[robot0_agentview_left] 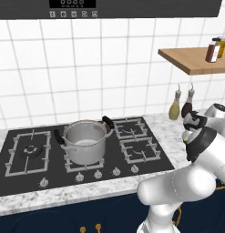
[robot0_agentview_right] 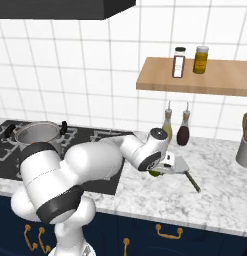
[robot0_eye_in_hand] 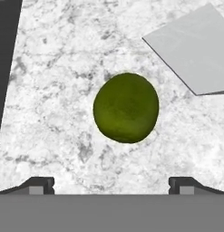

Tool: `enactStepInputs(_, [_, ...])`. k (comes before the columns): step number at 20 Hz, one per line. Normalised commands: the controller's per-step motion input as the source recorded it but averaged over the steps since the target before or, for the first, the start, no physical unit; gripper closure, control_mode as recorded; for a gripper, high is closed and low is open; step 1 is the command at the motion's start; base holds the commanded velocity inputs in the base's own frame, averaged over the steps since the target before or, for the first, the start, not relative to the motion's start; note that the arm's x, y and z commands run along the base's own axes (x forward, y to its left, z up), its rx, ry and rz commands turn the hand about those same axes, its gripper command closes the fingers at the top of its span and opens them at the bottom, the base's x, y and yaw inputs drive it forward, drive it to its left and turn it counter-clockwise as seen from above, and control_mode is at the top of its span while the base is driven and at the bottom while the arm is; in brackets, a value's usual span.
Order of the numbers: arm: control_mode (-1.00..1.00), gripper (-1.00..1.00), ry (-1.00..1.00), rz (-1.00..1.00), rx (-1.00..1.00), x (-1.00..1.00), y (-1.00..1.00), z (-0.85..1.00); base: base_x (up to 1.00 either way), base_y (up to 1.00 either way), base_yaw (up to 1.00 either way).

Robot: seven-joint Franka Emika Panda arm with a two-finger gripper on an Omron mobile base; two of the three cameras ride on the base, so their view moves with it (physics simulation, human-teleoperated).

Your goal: Put the lime and carrot in the pot. Retrieve the spatula and lightly stir the vegetables in the pot.

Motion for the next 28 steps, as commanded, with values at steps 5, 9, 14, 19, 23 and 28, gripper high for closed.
enactStepInputs(5, [-1.00, -1.00, -0.01, 0.00, 0.01, 0.23, -0.02, -0.08, 0.00, 0.00, 0.00])
enactStepInputs(9, [-1.00, -1.00, -0.01, 0.00, 0.00, 0.14, -0.01, -0.04, 0.00, 0.00, 0.00])
enactStepInputs(14, [-1.00, -1.00, 0.00, 0.00, 0.00, 0.13, -0.01, -0.14, 0.00, 0.00, 0.00])
enactStepInputs(19, [-1.00, -1.00, 0.00, 0.00, 0.00, 0.30, -0.08, -0.22, 0.00, 0.00, 0.00])
enactStepInputs(23, [-1.00, -1.00, 0.00, 0.00, 0.00, 0.27, -0.13, -0.16, 0.00, 0.00, 0.00])
enactStepInputs(28, [-1.00, 1.00, 0.00, 0.00, 0.00, 0.18, -0.05, -0.22, 0.00, 0.00, 0.00])
